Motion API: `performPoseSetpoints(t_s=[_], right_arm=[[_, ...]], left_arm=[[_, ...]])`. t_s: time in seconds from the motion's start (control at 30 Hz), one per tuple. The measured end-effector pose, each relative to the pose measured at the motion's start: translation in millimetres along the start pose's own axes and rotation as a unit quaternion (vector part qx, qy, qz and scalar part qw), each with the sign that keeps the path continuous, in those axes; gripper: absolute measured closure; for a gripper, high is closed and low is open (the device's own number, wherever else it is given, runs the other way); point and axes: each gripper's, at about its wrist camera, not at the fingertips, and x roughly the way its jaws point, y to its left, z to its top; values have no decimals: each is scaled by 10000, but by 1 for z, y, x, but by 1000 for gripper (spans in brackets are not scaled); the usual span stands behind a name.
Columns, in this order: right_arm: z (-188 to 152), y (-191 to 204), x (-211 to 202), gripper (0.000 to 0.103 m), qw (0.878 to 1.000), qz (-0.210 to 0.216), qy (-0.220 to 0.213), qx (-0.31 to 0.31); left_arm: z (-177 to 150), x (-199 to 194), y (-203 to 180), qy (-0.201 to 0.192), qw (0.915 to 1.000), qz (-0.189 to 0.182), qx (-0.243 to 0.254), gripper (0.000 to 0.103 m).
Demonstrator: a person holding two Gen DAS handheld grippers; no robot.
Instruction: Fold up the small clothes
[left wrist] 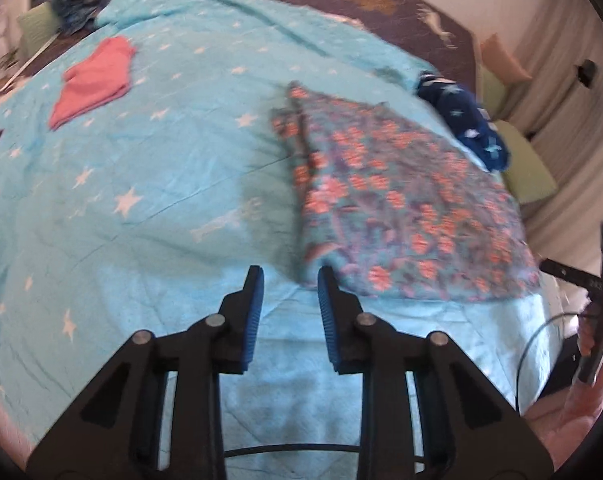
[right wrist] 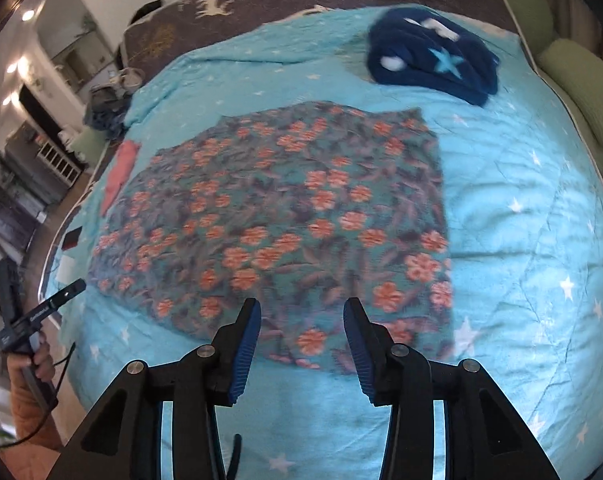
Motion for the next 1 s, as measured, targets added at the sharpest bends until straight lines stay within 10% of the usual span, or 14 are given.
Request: performPoseSetpoints(t_s=[0.27, 0.47, 0.6, 0.9, 1.0], right_arm=[[-4, 49, 0, 52, 9985, 187, -18, -505], [-13, 30, 4, 49, 9999, 44, 106, -43], [-17, 18, 4, 49, 9992, 113, 109, 381], [-15, 46, 10, 48, 9995, 154, 225, -184], [-10, 76, 16, 47, 9972, 292, 223, -649]], left_arm=[[2, 33, -24, 308, 9936, -167, 1071, 84], [26, -16, -36, -641, 9844, -894, 1373, 94], [34, -37, -34, -774, 9776, -661, 1843, 95], [-7, -16, 34, -129, 9964, -313, 775, 96], [-5, -16, 33, -169, 9969, -450, 626, 71]])
